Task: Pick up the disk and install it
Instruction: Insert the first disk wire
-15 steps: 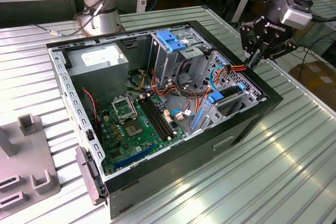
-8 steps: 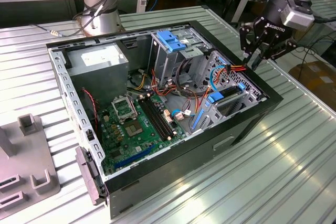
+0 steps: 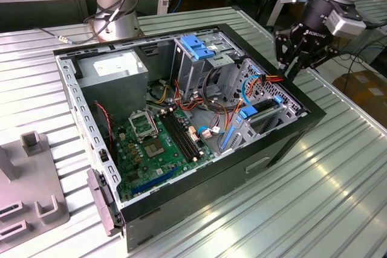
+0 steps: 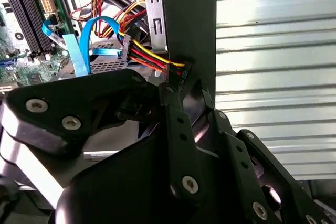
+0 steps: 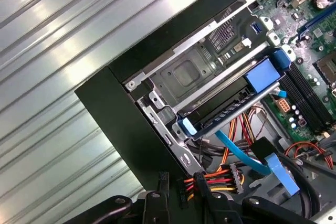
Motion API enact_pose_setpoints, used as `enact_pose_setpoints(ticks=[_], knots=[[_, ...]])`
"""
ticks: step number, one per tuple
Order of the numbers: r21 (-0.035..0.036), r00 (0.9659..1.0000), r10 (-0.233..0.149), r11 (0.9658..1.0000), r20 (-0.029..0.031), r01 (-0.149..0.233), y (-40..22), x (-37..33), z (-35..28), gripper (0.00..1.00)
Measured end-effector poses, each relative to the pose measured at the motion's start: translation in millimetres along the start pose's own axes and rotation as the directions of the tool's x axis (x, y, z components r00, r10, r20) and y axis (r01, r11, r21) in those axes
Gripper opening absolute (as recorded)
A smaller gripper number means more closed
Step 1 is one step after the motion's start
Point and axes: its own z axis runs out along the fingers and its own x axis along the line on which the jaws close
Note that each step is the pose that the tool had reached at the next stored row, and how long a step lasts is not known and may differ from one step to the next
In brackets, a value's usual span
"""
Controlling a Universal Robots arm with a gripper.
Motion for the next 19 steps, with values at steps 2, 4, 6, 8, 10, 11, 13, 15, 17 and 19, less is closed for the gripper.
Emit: enact_pose_setpoints(ticks=[2, 4, 6, 8, 10, 11, 13, 15, 17, 19], knots=[[-0.0001, 0.9999, -0.015, 0.9999, -0.0004, 0.015, -1.0, -0.2, 0.5, 0.32], [0.0002, 0.9997, -0.026, 0.9997, -0.0004, 0.026, -2.7, -0.1, 0.9, 0.32], [0.0004, 0.9996, -0.027, 0.9996, -0.0003, 0.027, -2.7, -0.1, 0.9, 0.24], [0.0005, 0.9996, -0.027, 0.9996, -0.0002, 0.027, -2.8, -0.2, 0.2, 0.16], [0.0006, 0.9997, -0.026, 0.9997, -0.0001, 0.026, -2.5, -0.5, -1.7, 0.16], [0.001, 0.9998, -0.019, 0.9998, 0.0003, 0.019, -2.0, -1.2, -2.3, 0.16], [0.0011, 1.0, -0.009, 1.0, 0.0006, 0.009, -1.5, -1.8, -2.6, 0.16], [0.001, 1.0, 0.004, 1.0, 0.0007, -0.004, -1.4, -2.0, -2.7, 0.16], [0.001, 0.9995, 0.032, 0.9995, 0.0012, -0.032, -1.3, -2.2, -2.7, 0.16], [0.0009, 0.9979, 0.065, 0.9979, 0.0018, -0.065, -1.3, -2.2, -2.6, 0.16]])
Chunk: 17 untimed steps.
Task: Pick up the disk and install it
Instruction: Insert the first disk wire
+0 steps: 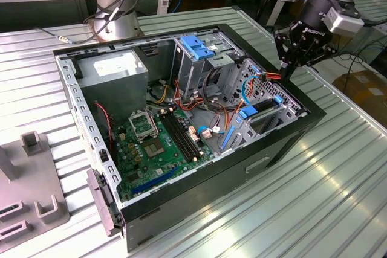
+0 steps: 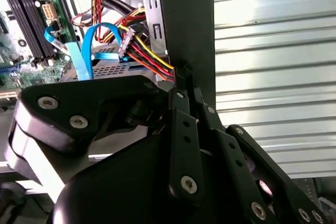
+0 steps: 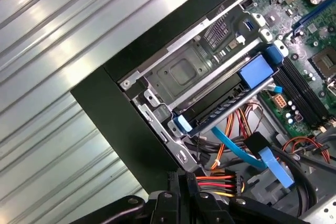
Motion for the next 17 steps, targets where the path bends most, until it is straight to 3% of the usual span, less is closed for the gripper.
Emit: enact_pose_setpoints(ticks=[4, 8, 10, 15, 16, 17], knots=[[0.0003, 0.9972, 0.074, 0.9972, 0.0016, -0.074, 0.0, 0.0, 0.6, 0.16], [0.0003, 0.9897, 0.143, 0.9897, 0.003, -0.143, 0.0, 0.0, 1.1, 0.16], [0.0003, 0.985, 0.173, 0.985, 0.0036, -0.173, 0.0, 0.0, 1.3, 0.16], [0.0002, 0.967, 0.255, 0.967, 0.0054, -0.255, -0.1, 0.0, 2.6, 0.16], [0.0002, 0.9641, 0.265, 0.9641, 0.0056, -0.265, 0.0, 0.0, 3.1, 0.16], [0.0001, 0.9638, 0.267, 0.9638, 0.0056, -0.267, 0.5, -0.7, 3.2, 0.16]])
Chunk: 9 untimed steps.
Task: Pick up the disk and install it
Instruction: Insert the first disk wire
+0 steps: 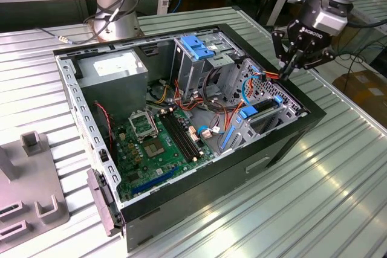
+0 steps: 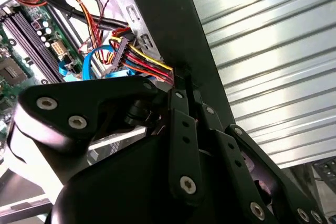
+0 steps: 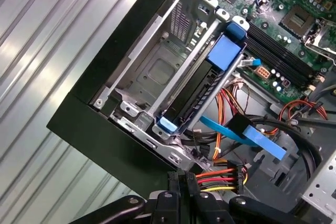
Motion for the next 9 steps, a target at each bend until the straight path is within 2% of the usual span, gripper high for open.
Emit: enact_pose_setpoints(ticks=[5, 9], knots=[[-0.0001, 1.0, 0.001, 1.0, -0.0002, -0.001, 10.2, -7.3, 0.6, 0.16], [-0.0001, 0.9999, 0.015, 0.9999, 0.0001, -0.015, 13.2, -9.4, 1.1, 0.16]])
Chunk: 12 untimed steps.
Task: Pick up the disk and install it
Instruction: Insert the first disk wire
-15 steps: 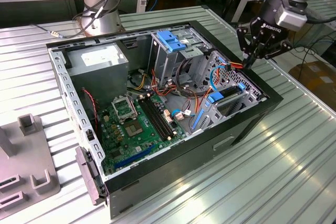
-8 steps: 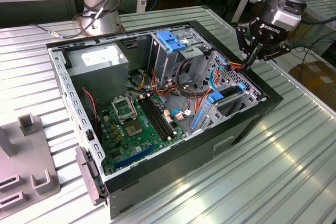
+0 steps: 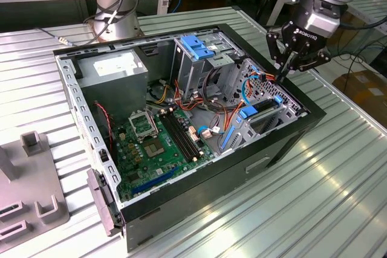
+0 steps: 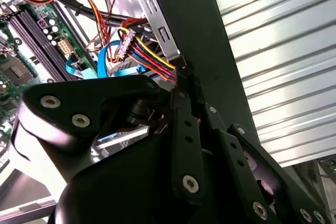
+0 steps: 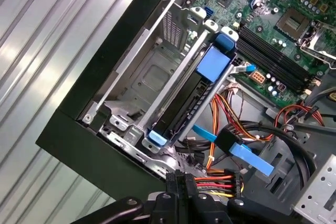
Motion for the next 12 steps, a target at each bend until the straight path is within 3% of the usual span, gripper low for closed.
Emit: enact_pose_setpoints(ticks=[3, 6, 12], knots=[[0.0001, 0.9988, 0.048, 0.9988, 0.0011, -0.048, 0.1, -0.2, 0.0, 0.16], [0.0001, 0.9974, 0.073, 0.9974, 0.0016, -0.073, 0.2, -0.2, -0.2, 0.16], [0.0, 0.9967, 0.081, 0.9967, 0.0017, -0.081, 4.6, -3.3, -4.0, 0.16]])
